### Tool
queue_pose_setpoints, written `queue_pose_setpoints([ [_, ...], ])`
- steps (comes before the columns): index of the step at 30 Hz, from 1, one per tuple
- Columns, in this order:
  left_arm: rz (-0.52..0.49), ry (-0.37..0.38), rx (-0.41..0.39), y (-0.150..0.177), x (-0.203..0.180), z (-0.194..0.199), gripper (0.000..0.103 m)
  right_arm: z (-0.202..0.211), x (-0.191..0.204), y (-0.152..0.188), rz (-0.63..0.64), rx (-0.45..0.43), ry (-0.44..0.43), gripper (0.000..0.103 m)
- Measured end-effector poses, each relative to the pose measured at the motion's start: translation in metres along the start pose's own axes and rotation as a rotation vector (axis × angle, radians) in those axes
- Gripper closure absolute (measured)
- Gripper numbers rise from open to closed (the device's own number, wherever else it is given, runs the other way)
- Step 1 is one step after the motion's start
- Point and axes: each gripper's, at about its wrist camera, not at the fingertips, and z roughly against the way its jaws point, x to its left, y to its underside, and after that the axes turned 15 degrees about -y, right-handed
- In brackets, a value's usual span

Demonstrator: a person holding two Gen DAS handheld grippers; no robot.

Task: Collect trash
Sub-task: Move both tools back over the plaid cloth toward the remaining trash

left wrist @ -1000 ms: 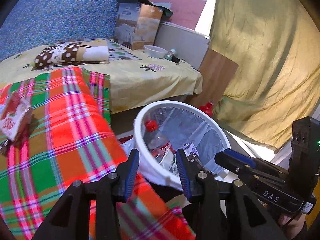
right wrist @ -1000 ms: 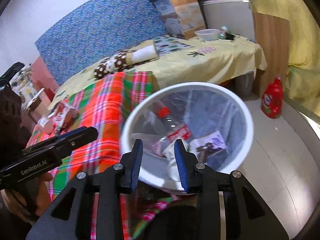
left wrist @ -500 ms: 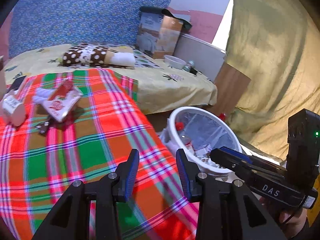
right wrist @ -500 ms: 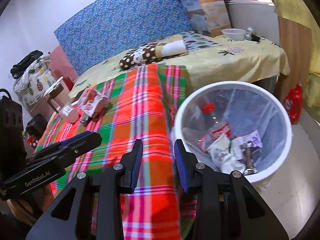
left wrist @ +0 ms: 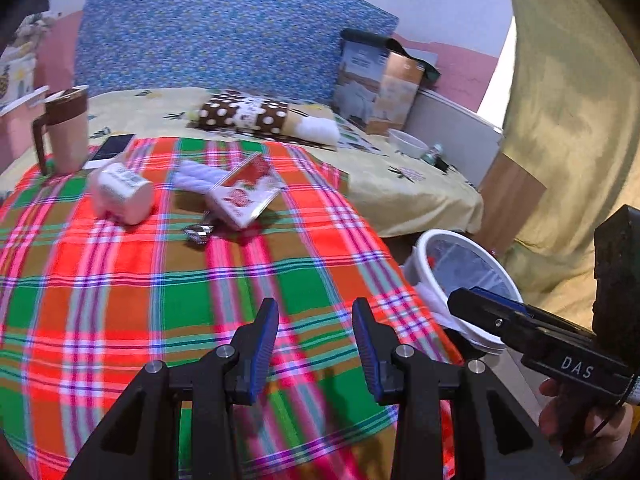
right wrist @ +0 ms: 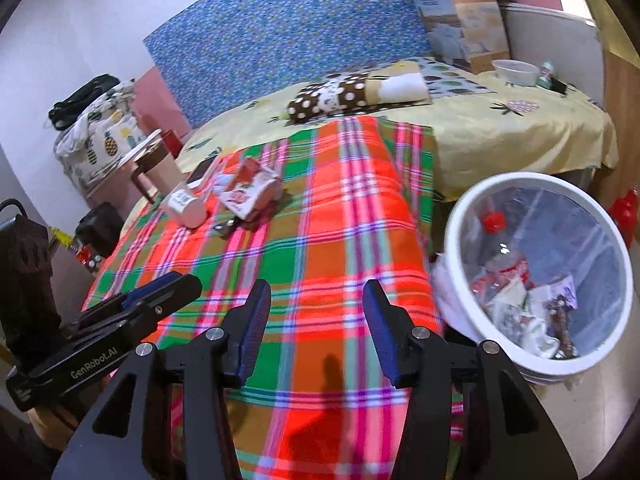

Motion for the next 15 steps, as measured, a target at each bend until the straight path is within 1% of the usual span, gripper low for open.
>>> queue_pose_setpoints([
  [4, 0.016, -0.039, -0.012, -0.002, 0.018, 0.006, 0.065, -0.01, 0.012, -0.005, 0.011, 0.009, -0.021, 0.053],
  [6, 0.03, -0.056, -0.022, -0.005, 0.028, 0.008, 0.065, -0.015, 0.017, -0.009, 0.013, 0.012, -0.042, 0.046],
  [7, 0.035, -0.062, -0.026, -0.006, 0.031, 0.009, 0.065, -0.016, 0.02, -0.01, 0.015, 0.012, -0.05, 0.045],
  [15, 0.083, -0.118, -0.048, -0.017, 0.066, 0.012, 0.065, -0.043, 0.038, -0.025, 0.018, 0.026, -0.091, 0.044],
])
